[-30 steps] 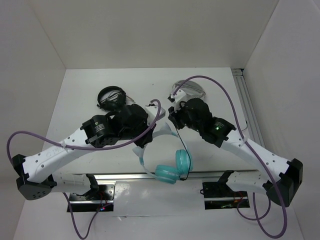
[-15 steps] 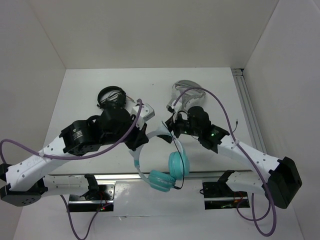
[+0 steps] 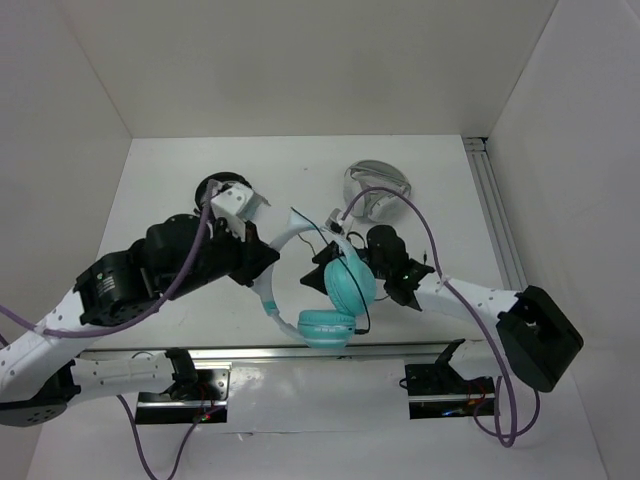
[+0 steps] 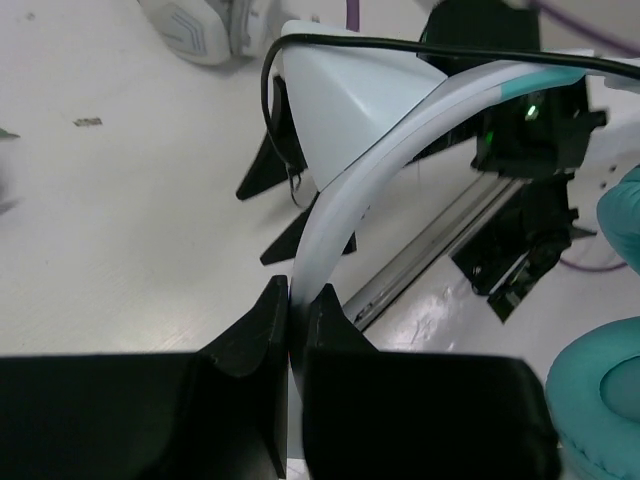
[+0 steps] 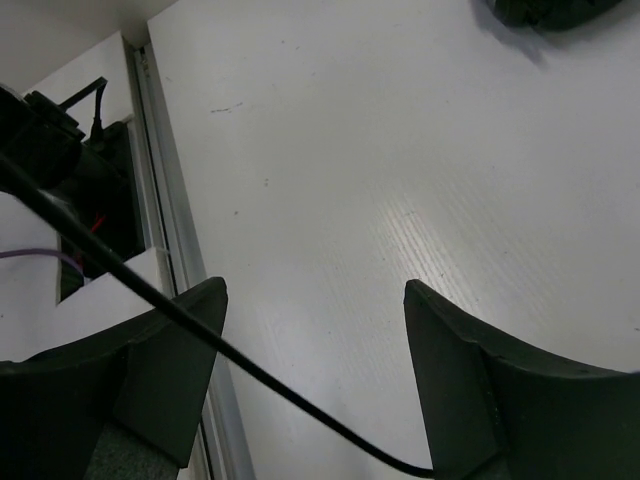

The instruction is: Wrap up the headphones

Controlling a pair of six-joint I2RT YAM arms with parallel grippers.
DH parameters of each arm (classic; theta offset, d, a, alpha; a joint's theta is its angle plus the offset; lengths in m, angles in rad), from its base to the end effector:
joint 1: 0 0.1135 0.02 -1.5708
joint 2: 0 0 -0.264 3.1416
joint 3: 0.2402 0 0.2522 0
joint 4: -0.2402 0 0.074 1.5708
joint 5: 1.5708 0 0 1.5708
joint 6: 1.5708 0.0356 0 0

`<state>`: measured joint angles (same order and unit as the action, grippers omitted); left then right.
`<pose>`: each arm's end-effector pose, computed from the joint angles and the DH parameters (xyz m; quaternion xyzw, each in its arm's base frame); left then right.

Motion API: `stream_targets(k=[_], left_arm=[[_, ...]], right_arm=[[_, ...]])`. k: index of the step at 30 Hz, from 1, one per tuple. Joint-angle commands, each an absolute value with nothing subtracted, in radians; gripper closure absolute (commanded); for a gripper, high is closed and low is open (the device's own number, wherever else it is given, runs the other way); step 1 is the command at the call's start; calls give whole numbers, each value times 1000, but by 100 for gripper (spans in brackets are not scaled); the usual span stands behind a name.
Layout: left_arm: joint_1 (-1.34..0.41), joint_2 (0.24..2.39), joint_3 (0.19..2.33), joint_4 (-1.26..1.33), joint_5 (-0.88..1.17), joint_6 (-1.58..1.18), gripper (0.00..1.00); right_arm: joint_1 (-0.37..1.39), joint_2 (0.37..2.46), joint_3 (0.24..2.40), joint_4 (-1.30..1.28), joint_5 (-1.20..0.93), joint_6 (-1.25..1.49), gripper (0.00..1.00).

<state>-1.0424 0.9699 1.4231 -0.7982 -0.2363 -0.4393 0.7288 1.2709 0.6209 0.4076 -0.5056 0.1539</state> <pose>0.0913 -0.1399 0.4557 0.1765 0.7958 -0.3144 0.4866 0.1940 0.1963 0.2400 -0.3640 0.6874 0.4330 0.4555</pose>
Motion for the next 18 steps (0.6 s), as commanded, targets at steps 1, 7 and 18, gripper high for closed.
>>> stream_targets(k=[1, 7, 18], left_arm=[[-1040, 910, 1474, -640, -331, -541, 100], [-1040, 956, 1557, -687, -379, -574, 100], [-1040, 994, 1655, -805, -462, -644, 100]], right_arm=[[732, 1314, 568, 618, -543, 218, 21], [765, 1426, 557, 704, -525, 230, 24], [765, 1516, 502, 853, -440, 250, 54]])
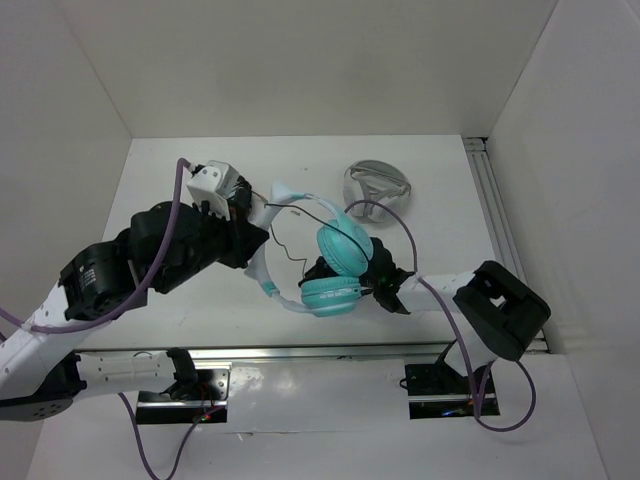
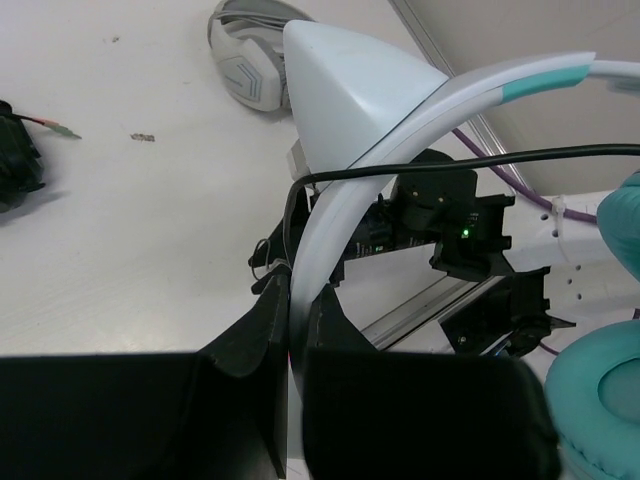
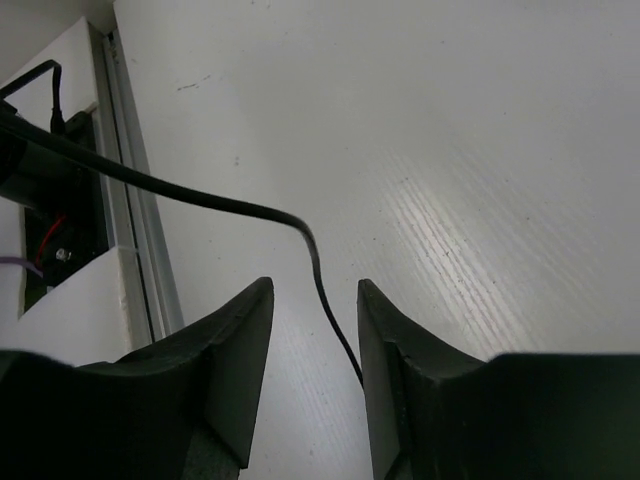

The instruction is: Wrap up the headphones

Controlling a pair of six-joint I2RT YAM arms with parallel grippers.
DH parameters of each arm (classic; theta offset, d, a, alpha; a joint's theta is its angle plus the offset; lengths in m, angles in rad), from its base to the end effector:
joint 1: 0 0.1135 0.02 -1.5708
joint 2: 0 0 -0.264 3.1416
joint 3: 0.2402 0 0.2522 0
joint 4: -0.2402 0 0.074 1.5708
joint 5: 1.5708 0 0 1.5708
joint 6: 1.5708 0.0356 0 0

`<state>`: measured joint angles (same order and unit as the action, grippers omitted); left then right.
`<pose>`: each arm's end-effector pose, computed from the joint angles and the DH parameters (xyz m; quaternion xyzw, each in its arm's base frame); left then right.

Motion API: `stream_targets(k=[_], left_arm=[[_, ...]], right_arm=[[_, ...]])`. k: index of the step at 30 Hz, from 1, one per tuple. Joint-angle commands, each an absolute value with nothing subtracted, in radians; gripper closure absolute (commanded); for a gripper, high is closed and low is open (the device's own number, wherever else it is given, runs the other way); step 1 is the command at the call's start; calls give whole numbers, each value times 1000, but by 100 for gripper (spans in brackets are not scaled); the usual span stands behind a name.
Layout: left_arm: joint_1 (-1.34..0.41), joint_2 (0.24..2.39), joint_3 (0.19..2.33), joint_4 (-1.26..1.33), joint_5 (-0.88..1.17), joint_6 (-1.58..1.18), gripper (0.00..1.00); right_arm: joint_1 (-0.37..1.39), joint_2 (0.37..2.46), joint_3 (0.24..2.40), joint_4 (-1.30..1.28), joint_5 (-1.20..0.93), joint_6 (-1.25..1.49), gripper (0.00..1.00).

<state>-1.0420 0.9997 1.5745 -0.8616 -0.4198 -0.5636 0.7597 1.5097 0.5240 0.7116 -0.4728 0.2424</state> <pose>0.0894 -0.1243 0.4890 0.0644 0.7906 -0.3053 0.5269 0.1998 0.2121 0.1773 -0.3349 0.7130 0.4457 0.4252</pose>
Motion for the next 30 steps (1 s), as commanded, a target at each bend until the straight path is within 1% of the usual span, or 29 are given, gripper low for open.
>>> stream_targets(k=[1, 3, 5, 7, 9, 10, 11, 12, 14, 15, 16, 17, 18, 20, 21, 24, 26, 30], left_arm=[[-1040, 994, 1655, -805, -462, -644, 100], [-1040, 1003, 1669, -816, -462, -656, 100], [-1040, 1012, 1696, -827, -453, -657, 100], [-1040, 1022, 1710, -844, -453, -657, 100], [-1040, 1022, 1720, -868, -453, -657, 100], [-1040, 1031, 1720, -868, -453, -657, 100], [-1040, 1031, 1732, -880, -463, -666, 100], [-1040, 1031, 1732, -881, -463, -666, 100], [-1040, 1031, 1732, -893, -463, -676, 100], [-1040, 1031, 1732, -893, -463, -676, 100], [-1040, 1031, 1732, -893, -463, -676, 100], [-1040, 1031, 1732, -893, -451, -676, 100], [-1040, 1041, 1732, -893, -442, -676, 100], [-1040, 1042, 1732, -913, -417, -663, 100], [-1040, 1042, 1742, -923, -417, -663, 100], [-1040, 1025, 1727, -934, -457, -675, 100], [-1040, 1002, 1718, -943, -482, -675, 100], [-1040, 992, 1730, -994, -482, -684, 100]], right_arm=[[765, 1528, 502, 879, -430, 250, 54], [765, 1552, 511, 888, -430, 250, 54], [765, 1571, 540, 873, -407, 250, 43], [765, 1595, 549, 855, -396, 236, 37], [765, 1615, 565, 844, -396, 236, 37], [765, 1637, 565, 856, -396, 236, 39], [775, 1647, 565, 892, -396, 236, 45], [775, 1660, 565, 917, -406, 251, 61], [784, 1699, 541, 997, -407, 284, 81], [784, 1712, 528, 1018, -390, 294, 87], [784, 1721, 516, 1037, -381, 304, 99], [784, 1721, 515, 1037, -365, 304, 100], [784, 1721, 515, 1025, -294, 304, 100], [784, 1657, 515, 945, -198, 293, 100], [757, 1637, 506, 934, -172, 293, 100], [730, 1579, 506, 881, -186, 272, 100], [730, 1539, 506, 845, -146, 259, 100], [697, 1467, 486, 747, 105, 287, 100]])
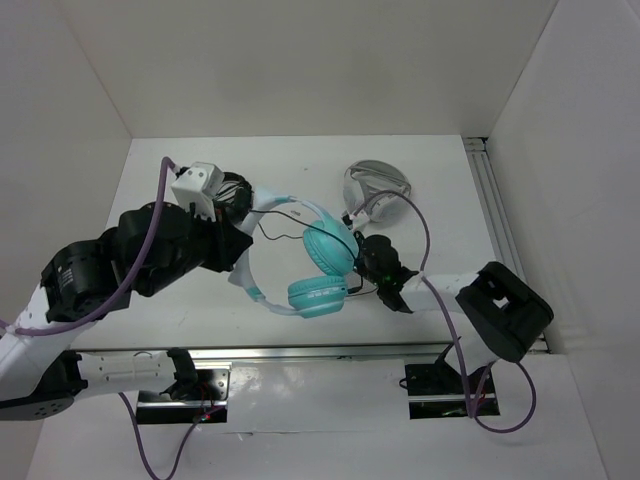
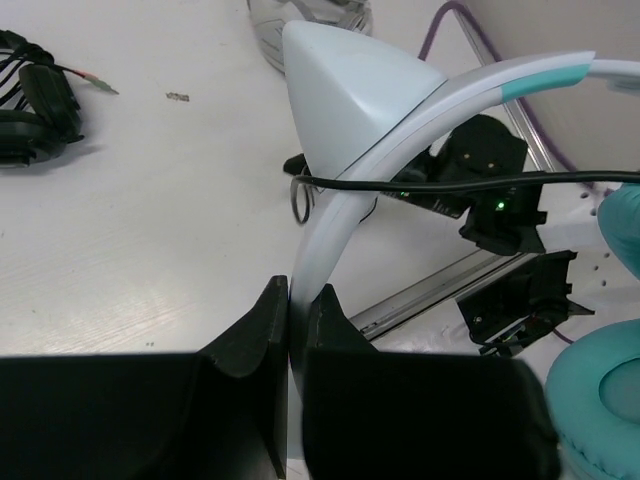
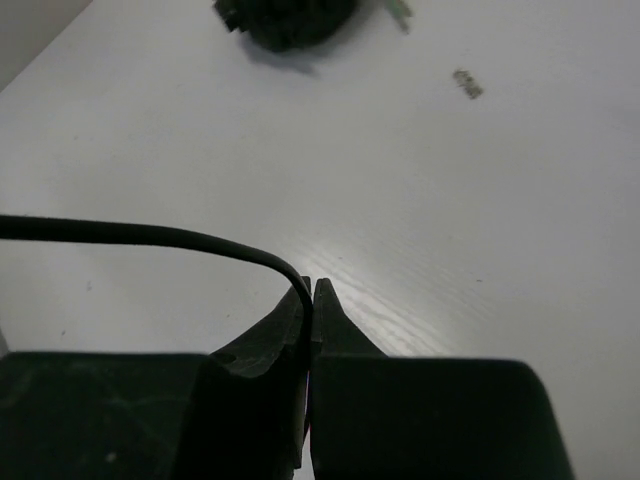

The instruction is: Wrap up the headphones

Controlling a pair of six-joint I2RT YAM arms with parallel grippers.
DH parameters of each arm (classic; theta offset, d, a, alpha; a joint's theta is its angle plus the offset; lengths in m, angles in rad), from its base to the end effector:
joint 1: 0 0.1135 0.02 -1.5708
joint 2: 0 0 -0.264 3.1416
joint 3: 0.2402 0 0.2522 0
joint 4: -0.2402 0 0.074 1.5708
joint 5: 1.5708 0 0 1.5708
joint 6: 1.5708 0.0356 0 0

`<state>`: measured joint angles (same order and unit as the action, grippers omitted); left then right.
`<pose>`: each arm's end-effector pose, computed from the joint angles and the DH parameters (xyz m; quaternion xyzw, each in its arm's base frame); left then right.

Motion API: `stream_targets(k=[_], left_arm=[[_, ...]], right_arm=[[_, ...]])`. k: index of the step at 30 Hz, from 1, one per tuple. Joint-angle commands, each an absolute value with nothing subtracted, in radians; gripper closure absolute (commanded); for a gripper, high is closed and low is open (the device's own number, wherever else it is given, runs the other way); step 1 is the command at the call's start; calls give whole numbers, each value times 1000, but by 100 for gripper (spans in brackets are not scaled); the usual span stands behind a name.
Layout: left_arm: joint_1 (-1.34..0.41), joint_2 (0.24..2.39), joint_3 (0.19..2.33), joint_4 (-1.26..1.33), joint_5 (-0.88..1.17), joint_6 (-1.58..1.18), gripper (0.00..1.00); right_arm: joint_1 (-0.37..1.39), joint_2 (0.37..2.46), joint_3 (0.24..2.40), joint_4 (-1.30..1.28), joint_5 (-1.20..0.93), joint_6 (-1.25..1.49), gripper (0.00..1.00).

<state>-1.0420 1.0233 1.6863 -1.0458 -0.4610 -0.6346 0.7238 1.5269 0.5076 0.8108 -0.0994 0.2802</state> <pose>0.0828 -0.1102 0.4974 0.0380 0.8160 -0.2785 0.5051 0.2186 0.1980 0.1774 -0.2012 0.7500 0.3364 0.5327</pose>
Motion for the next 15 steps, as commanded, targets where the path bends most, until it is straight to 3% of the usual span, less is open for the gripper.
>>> stream_targets(k=[1, 15], left_arm=[[-1040, 992, 1730, -1008, -482, -684, 100], [-1031, 992, 1661, -1069, -379, -663, 100]], right_arm=[[681, 1454, 486, 733, 130, 297, 100], [437, 1295, 508, 603, 127, 365, 100]])
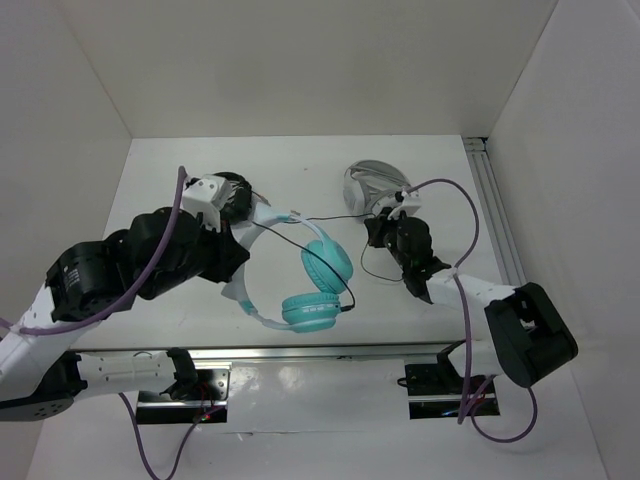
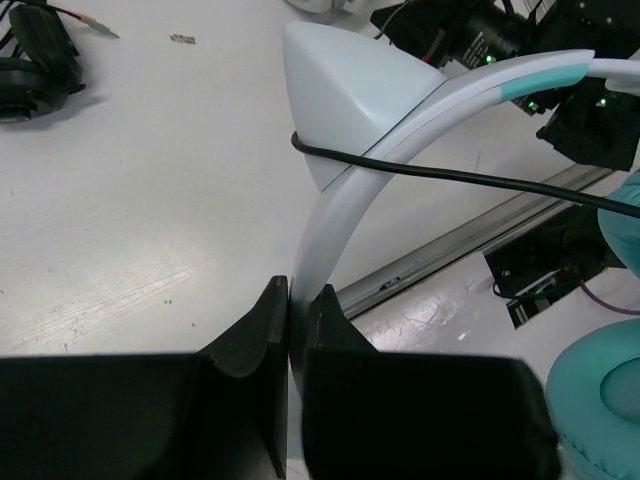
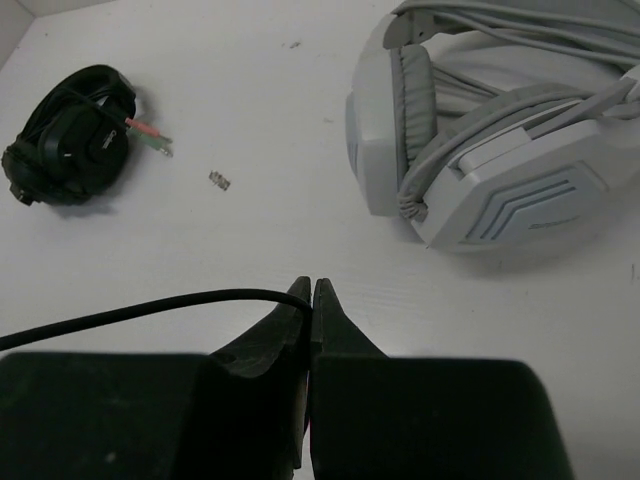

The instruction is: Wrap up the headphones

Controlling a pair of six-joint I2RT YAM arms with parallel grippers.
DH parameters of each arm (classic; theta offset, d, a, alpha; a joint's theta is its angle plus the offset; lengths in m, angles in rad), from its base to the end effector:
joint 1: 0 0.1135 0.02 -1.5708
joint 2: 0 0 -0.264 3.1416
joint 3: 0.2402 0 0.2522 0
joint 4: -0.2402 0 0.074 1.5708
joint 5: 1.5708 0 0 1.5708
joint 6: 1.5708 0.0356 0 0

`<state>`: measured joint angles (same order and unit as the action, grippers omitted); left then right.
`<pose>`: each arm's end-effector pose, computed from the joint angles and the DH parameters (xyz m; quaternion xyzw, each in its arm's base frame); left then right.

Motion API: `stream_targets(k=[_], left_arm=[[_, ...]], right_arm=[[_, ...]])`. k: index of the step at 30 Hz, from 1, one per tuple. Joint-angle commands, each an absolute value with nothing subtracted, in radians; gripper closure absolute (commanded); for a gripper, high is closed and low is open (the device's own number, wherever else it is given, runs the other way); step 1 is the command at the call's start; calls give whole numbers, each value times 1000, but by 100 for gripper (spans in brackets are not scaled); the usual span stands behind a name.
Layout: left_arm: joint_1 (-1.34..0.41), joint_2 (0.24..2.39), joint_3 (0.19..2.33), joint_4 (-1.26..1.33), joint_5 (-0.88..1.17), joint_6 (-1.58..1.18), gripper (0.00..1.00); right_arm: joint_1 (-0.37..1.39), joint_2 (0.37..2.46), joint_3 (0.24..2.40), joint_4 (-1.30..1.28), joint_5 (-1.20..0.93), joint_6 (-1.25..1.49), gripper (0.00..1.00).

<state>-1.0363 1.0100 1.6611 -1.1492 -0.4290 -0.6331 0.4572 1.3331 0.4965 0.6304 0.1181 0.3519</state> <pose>0.0797 -0.1056 0.4824 0.0616 0.8447 -0.2472 0.4708 0.2473 0.1170 0.2060 -0.0036 0.7757 0.2057 0.5967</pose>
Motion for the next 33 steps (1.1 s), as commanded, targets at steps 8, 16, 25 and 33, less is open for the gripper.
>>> stream_targets(k=[8, 16, 25, 33], left_arm=[[-1031, 1066, 1559, -1045, -222, -588, 100], [-1031, 1009, 1468, -1026, -157, -563, 100], [-1031, 1009, 1411, -1026, -149, -554, 100], [-1031, 1009, 1364, -1091, -228, -589, 100]], right_arm=[[293, 1253, 575, 508, 63, 365, 100], [213, 1232, 656, 479, -21, 402, 100], [204, 1212, 709, 428, -43, 402, 100], [143, 1154, 709, 419, 0, 413, 100]])
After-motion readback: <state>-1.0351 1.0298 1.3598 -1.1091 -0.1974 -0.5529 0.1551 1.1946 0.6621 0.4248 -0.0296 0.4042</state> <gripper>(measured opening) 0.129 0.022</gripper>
